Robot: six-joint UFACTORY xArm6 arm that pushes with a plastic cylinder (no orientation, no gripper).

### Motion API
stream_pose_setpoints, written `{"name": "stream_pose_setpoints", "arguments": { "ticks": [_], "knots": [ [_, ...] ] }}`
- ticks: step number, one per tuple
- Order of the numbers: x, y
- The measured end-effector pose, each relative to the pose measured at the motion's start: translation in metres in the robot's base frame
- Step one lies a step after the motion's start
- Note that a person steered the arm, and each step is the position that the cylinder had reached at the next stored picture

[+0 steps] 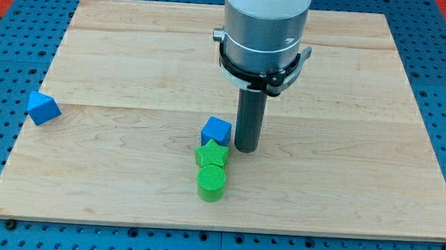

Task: Adjust the blue cube above green star

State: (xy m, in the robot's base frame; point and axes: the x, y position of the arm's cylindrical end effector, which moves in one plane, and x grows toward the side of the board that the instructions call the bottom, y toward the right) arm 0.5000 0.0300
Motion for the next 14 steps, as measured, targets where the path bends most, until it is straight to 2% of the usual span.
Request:
{"name": "stream_pose_setpoints", "arguments": {
  "ticks": [4,6,7,8,9,11,13,14],
  "knots": [
    [-0.020,-0.012],
    [-0.054,-0.043],
    [-0.083,-0.029],
    [-0.071,-0.098],
    [-0.047,-0.068],
    [-0.060,-0.024],
    [-0.056,-0.059],
    [-0.047,-0.049]
  ]
}}
